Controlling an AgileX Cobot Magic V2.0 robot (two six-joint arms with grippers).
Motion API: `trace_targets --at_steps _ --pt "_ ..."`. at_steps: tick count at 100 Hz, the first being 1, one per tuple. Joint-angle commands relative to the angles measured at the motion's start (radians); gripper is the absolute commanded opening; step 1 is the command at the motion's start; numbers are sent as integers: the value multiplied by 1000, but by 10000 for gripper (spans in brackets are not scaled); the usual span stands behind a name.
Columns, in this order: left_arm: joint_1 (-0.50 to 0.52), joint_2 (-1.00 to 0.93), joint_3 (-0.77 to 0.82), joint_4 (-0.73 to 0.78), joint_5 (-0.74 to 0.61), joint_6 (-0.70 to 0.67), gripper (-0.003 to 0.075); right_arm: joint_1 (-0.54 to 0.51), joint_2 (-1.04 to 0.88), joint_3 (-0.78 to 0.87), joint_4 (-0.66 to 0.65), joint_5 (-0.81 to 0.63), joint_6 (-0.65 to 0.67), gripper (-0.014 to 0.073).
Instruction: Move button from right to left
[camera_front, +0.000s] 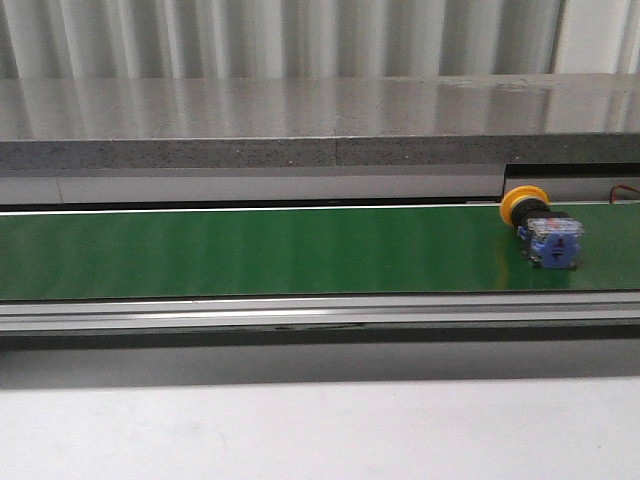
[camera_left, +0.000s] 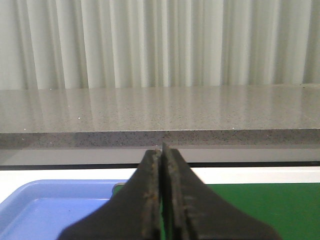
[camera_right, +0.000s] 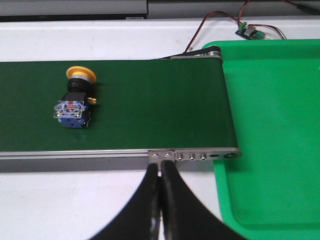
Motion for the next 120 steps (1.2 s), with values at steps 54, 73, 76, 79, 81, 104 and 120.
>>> trace_targets --at_steps 54,73,76,79,81,104,120 --pt "-8 -35 21 -7 -113 -4 -20 4 0 -26 10 -63 -11 -67" --pt "-8 -25 -22 -96 -105 -4 -20 4 0 -26 10 -63 -11 -67" --pt "-8 -17 -37 -98 -97 -4 -20 4 0 -26 10 -63 -11 -67" --pt "-8 -6 -60 -100 -85 -4 -20 4 0 -26 10 -63 -11 -67" --pt "-8 4 -76 -100 -72 -4 -20 4 0 -26 10 -63 -11 -67" --pt "-8 207 -309 -100 183 -4 -20 4 0 -26 10 -63 -11 -67" --pt "-8 412 -490 -100 374 -4 -20 4 0 -26 10 -63 -11 -67"
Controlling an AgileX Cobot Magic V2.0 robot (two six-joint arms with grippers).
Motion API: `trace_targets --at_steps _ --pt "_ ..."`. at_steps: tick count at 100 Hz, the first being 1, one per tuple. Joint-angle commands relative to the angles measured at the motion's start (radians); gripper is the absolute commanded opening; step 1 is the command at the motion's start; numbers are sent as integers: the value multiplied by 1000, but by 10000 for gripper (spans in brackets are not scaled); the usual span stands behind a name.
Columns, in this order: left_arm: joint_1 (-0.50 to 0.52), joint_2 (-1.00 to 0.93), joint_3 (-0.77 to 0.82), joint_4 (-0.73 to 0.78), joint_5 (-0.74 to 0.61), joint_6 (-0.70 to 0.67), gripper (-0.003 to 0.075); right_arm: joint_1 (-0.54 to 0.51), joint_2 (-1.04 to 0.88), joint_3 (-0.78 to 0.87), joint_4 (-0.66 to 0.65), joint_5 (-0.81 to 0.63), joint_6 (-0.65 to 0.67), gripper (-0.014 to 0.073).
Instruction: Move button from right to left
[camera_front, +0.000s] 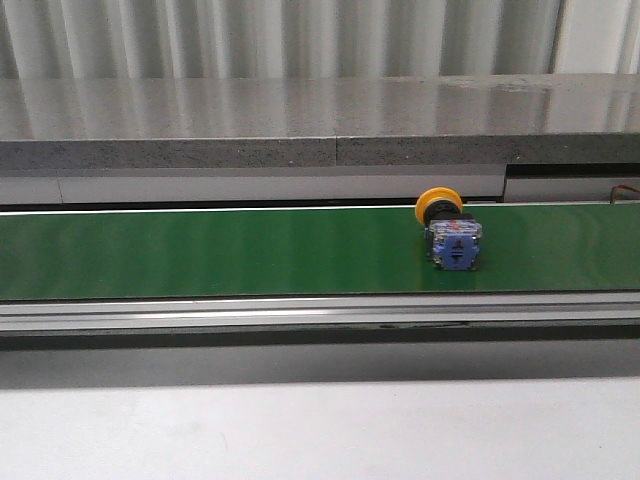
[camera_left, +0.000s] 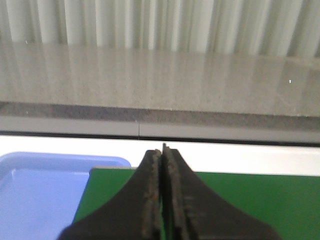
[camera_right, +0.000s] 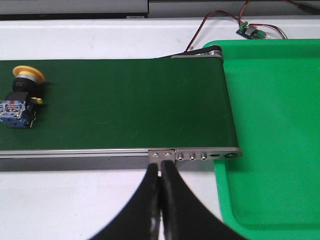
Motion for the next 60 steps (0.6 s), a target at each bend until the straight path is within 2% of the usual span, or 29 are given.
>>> trace_targets --at_steps 1,27,60 --pt "-8 124 -127 -11 52 -4 -20 4 0 -28 8 -63 -8 -67" --pt "-8 386 -319 -11 219 -4 -20 4 0 -28 8 -63 -8 -67" --pt "-8 502 -339 -11 313 -4 -20 4 0 -28 8 -63 -8 -67"
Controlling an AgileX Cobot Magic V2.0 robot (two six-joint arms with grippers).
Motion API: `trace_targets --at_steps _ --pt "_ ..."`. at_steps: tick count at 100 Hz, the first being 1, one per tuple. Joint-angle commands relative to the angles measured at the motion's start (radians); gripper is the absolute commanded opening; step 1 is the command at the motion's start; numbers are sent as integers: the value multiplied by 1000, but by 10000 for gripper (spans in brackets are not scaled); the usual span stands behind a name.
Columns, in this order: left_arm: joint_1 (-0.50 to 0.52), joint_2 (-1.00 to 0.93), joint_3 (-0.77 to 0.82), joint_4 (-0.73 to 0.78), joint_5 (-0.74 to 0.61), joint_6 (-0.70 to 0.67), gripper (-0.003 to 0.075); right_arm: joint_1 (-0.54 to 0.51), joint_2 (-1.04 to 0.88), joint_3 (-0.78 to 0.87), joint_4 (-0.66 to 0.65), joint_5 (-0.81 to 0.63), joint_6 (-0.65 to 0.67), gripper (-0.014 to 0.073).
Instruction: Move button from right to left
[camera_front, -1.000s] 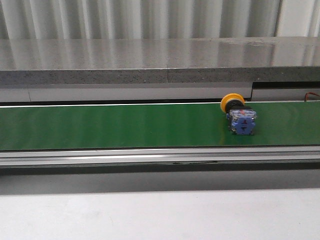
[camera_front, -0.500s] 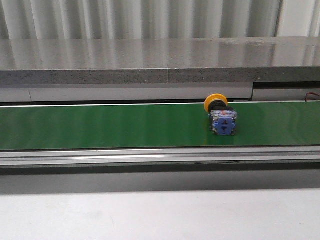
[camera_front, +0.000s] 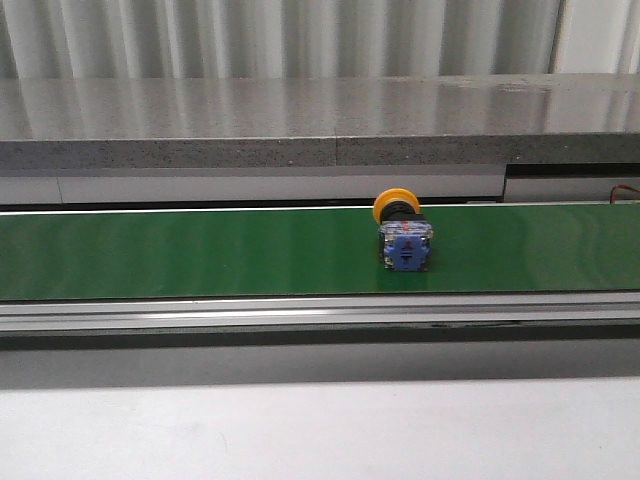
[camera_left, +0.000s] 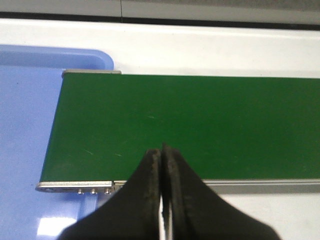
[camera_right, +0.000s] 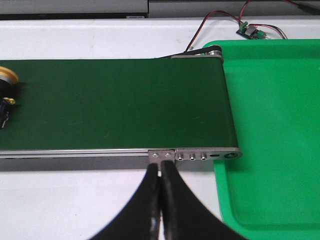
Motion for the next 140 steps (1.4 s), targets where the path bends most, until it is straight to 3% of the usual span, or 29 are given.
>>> trace_targets --at_steps 1,18,27,36,51,58,75,110,140 --pt "-8 13 -40 -11 -41 -4 -20 4 0 -28 8 -63 -6 -67" --pt "-8 15 -40 -11 -29 -4 -14 4 0 -28 8 -63 -6 -67" --pt "-8 15 -40 -3 -23 -4 57 4 0 -28 8 -63 -6 -67" --pt "-8 15 -40 -3 -23 -4 219 4 0 -28 8 -63 -6 -67" --pt "-8 15 -40 -3 -22 -4 621 4 0 -28 8 -63 -6 -67" --pt "-8 15 -40 -3 -22 -4 718 4 0 -28 8 -63 -6 -67" --pt "-8 15 -40 -15 -29 -4 639 4 0 -28 8 -63 -6 -67" --pt "-8 35 -40 -88 -30 -4 638 4 0 -28 8 -63 -6 -67" --pt "-8 169 -94 -213 -30 -4 638 4 0 -28 8 -63 -6 -67"
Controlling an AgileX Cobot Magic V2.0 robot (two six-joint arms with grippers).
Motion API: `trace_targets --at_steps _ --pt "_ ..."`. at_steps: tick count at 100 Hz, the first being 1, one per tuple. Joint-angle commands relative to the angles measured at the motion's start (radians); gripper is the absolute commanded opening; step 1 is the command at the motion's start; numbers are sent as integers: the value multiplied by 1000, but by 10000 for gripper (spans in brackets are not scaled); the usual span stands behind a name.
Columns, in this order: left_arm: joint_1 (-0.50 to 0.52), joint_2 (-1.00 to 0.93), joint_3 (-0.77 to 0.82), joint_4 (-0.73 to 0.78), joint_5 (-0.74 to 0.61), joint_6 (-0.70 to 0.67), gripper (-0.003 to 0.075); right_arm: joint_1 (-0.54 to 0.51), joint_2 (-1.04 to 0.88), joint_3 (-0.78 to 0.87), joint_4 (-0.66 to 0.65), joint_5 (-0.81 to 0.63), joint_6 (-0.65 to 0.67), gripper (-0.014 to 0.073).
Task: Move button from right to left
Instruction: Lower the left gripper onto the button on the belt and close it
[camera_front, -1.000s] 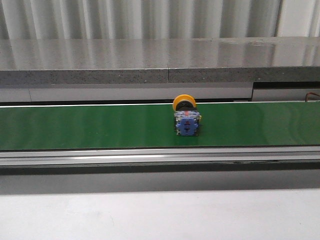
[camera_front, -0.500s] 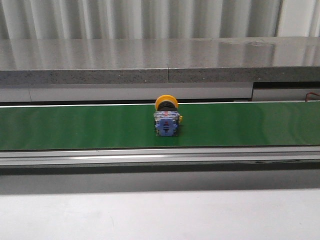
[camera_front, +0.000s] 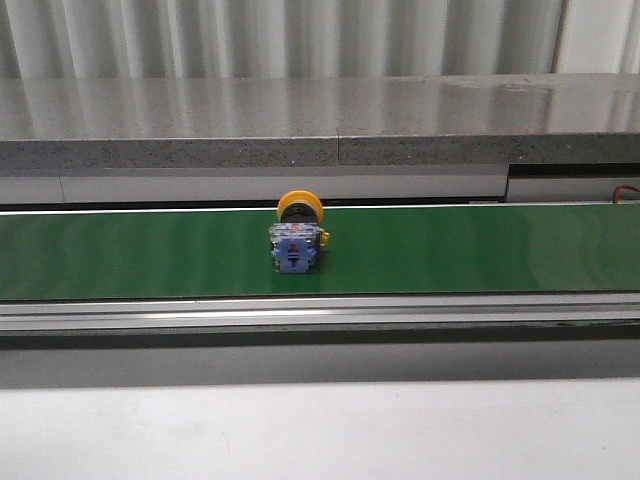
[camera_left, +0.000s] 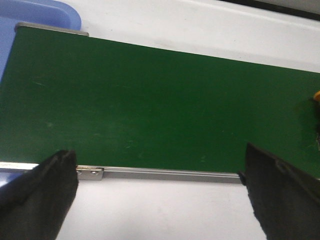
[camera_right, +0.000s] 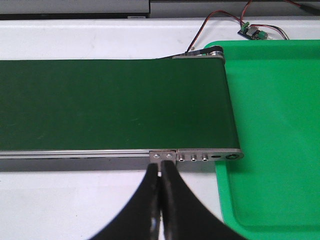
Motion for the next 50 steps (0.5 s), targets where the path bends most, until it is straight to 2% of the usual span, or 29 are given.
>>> trace_targets --at_steps 1,16,50 --pt "-8 33 -63 -47 -58 -4 638 4 0 -28 8 -63 -6 -67" --pt "-39 98 -118 -60 -61 -4 638 4 0 -28 8 -63 -6 -67" --pt "-252 262 -185 -68 -160 -50 637 4 0 -28 8 -63 -6 -67"
